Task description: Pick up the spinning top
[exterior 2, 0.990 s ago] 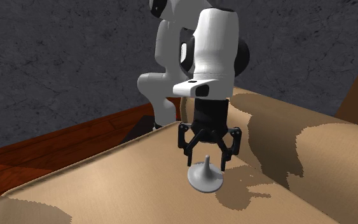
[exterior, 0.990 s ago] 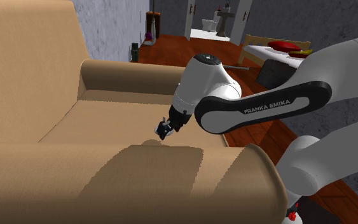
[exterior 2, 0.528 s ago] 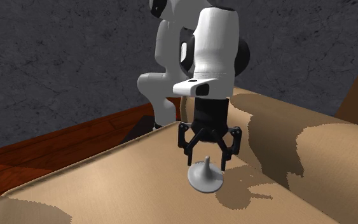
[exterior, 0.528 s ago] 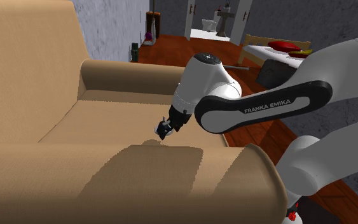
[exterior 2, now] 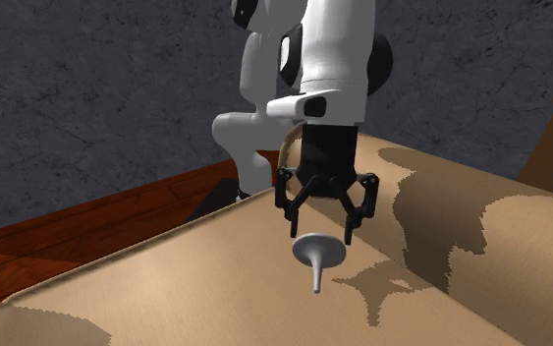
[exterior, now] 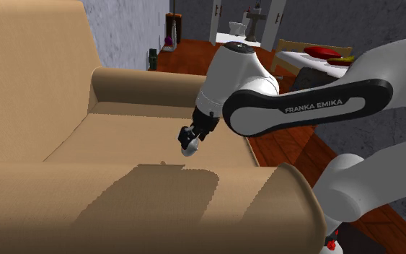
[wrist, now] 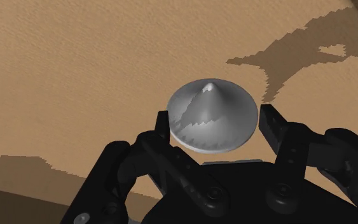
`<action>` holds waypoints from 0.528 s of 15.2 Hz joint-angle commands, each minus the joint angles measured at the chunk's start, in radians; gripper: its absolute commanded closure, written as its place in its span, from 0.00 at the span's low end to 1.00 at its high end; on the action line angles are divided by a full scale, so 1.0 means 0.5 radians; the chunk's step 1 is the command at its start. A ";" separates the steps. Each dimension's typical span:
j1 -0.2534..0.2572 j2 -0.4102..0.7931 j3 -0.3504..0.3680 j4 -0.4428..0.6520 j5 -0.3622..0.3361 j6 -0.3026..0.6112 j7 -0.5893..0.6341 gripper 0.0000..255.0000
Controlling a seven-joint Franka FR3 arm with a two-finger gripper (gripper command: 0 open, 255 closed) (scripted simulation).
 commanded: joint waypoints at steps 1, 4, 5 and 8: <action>0.002 -0.021 -0.016 0.036 0.000 -0.058 -0.010 1.00; 0.002 -0.041 -0.036 0.102 -0.003 -0.143 -0.019 1.00; 0.002 -0.046 -0.042 0.125 -0.005 -0.171 -0.021 1.00; 0.001 -0.052 -0.049 0.151 -0.006 -0.203 -0.025 1.00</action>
